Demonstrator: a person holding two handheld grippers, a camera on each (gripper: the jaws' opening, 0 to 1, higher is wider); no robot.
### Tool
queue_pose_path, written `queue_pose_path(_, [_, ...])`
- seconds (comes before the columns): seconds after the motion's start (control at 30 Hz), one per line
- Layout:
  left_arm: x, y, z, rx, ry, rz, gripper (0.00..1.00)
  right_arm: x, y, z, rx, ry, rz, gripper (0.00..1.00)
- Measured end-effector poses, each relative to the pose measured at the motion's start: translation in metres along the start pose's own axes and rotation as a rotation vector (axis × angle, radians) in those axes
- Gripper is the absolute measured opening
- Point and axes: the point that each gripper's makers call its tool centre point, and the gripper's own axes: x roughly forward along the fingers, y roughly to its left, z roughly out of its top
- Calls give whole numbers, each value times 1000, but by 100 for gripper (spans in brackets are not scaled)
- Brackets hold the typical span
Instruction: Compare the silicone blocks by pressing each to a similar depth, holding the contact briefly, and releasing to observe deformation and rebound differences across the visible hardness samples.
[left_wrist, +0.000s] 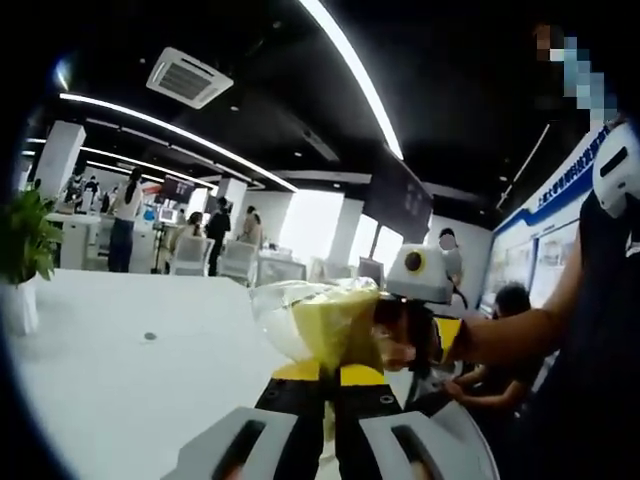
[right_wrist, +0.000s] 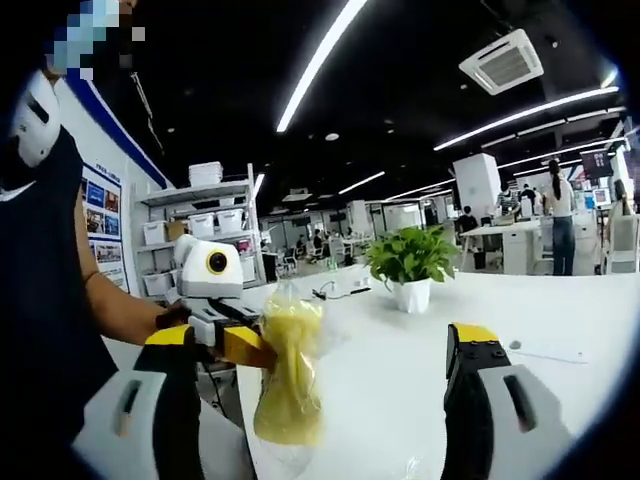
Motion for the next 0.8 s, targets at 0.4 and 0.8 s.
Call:
queue_pose_path(0.4, [-2, 5, 1, -26, 7, 4, 0, -9, -2, 2, -1, 26, 0, 97])
queue_pose_path(0.8, [-9, 24, 1, -116, 48, 64, 0, -48, -23, -1, -5, 23, -94, 97])
